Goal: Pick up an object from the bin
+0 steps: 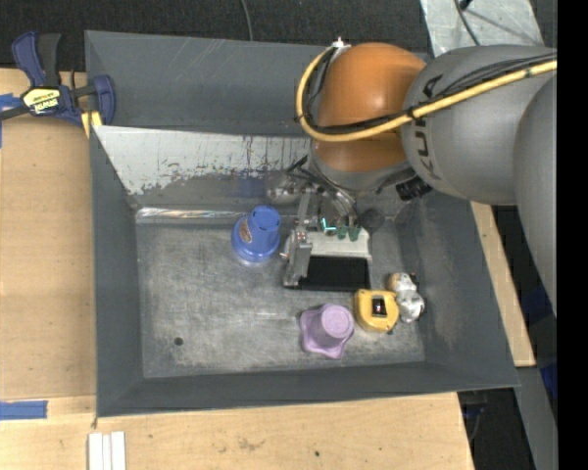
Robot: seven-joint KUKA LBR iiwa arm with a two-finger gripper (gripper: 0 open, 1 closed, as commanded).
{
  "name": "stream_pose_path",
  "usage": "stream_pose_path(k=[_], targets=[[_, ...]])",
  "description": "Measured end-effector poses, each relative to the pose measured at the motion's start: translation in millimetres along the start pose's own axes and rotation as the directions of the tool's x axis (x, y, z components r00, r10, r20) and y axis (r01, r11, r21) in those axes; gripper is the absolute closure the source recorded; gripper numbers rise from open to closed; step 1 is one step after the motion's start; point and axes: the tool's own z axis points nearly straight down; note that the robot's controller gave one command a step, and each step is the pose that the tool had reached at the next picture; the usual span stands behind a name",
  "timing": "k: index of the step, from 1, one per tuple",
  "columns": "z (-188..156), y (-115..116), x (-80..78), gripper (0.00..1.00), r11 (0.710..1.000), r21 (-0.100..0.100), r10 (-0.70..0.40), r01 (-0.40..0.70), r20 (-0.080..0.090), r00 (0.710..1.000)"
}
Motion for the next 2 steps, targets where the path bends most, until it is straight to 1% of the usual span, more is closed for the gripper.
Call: stream_pose_path(k=[1, 2], targets=[[-4.5, -0.3, -1.8, 0.0, 1.0, 0.0, 0.001, -0.001, 0.008, 1.0], [60.9, -59.1, 4.0, 0.0, 1.0, 0.001, -0.032, 0.032, 0.013, 0.999]])
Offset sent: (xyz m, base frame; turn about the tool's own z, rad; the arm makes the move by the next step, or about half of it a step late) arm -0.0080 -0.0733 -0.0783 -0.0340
